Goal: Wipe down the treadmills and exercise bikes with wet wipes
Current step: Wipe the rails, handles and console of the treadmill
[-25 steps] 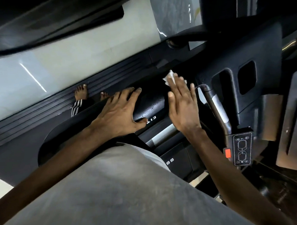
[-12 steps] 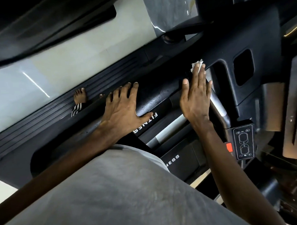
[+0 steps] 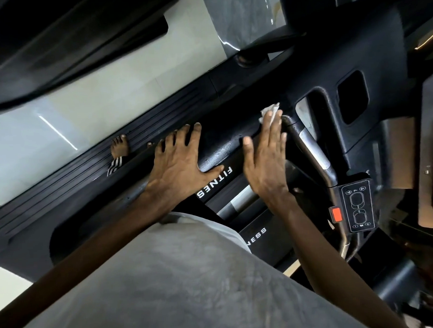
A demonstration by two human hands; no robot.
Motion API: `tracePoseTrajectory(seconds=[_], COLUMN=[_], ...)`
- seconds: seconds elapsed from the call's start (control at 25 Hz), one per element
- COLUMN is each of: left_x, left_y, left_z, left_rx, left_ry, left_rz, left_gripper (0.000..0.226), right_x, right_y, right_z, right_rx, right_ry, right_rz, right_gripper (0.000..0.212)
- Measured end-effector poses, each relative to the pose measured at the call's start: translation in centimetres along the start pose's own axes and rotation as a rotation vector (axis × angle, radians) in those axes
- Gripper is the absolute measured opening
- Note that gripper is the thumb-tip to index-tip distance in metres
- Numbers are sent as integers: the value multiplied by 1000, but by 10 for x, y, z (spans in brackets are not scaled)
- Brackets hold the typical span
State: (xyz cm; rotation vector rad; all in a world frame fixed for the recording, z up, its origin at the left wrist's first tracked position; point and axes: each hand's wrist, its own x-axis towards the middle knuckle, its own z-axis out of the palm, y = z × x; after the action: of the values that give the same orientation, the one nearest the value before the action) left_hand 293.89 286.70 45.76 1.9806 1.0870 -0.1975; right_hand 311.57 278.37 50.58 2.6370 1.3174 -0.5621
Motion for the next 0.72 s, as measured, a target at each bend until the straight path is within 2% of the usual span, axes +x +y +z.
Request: tracePoseTrajectory(seconds=[0.08,0.24,0.28,0.44,0.64,0.72], left_x=[1,3,5,16,28,31], left_y=[1,2,2,12,21,21], left_z=[1,2,2,0,-2,0], left_rx=[5,30,35,53,21,-8], left_ry=[4,6,5,-27,-56,-75], left_rz=[5,-14,-17,-45,-69,-85], left_gripper=[112,115,117,121,121,122], right_x=[-11,26,33,43,127,154], right_y=[-3,10,6,-17,-32,-34], right_z=[4,-14,-16,-18,-28,-31], right_rx=[-18,-6,-15,-271,-489,-547], right_ry=[-18,39,25,-154,-460,-546], right_rz=[-46,62,34,-309,-419,-410], right_gripper=[75,73,74,78,77,78])
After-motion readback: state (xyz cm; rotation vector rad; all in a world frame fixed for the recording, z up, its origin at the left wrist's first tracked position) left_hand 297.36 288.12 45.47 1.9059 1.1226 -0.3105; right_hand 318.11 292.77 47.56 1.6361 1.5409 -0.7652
